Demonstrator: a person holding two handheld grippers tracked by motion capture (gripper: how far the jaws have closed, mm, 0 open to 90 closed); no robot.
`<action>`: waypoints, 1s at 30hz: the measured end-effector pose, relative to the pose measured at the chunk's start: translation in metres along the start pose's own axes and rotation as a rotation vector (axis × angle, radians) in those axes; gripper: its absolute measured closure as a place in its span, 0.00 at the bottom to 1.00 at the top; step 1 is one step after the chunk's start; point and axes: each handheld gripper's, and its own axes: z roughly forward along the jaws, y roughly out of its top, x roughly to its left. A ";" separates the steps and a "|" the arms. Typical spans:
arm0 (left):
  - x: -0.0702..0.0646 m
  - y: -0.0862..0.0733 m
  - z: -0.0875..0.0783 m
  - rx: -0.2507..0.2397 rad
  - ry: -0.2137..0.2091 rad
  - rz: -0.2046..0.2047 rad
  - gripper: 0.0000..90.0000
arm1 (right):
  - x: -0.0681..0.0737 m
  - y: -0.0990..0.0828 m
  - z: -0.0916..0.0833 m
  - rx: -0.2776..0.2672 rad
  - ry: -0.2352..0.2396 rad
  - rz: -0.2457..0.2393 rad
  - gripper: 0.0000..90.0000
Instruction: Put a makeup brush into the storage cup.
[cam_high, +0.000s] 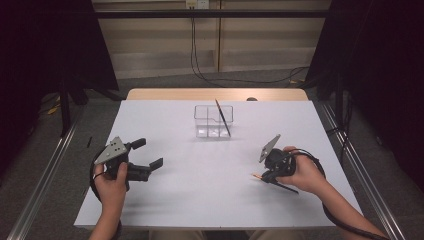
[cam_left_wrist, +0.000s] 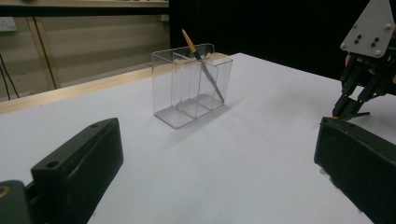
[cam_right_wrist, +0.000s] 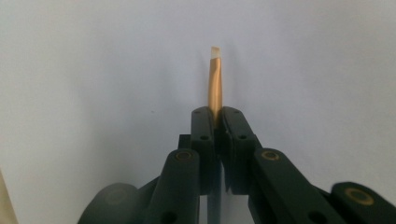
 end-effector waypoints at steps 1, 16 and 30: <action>0.000 0.000 0.000 -0.003 0.000 -0.004 0.01 | 0.000 0.000 -0.001 -0.014 -0.006 0.020 0.94; 0.000 0.000 -0.001 0.000 0.002 0.002 0.01 | -0.003 -0.008 -0.021 -0.269 -0.049 0.150 0.94; 0.001 0.000 -0.001 -0.001 0.006 -0.001 0.01 | -0.002 -0.017 -0.032 -0.469 -0.093 0.215 0.94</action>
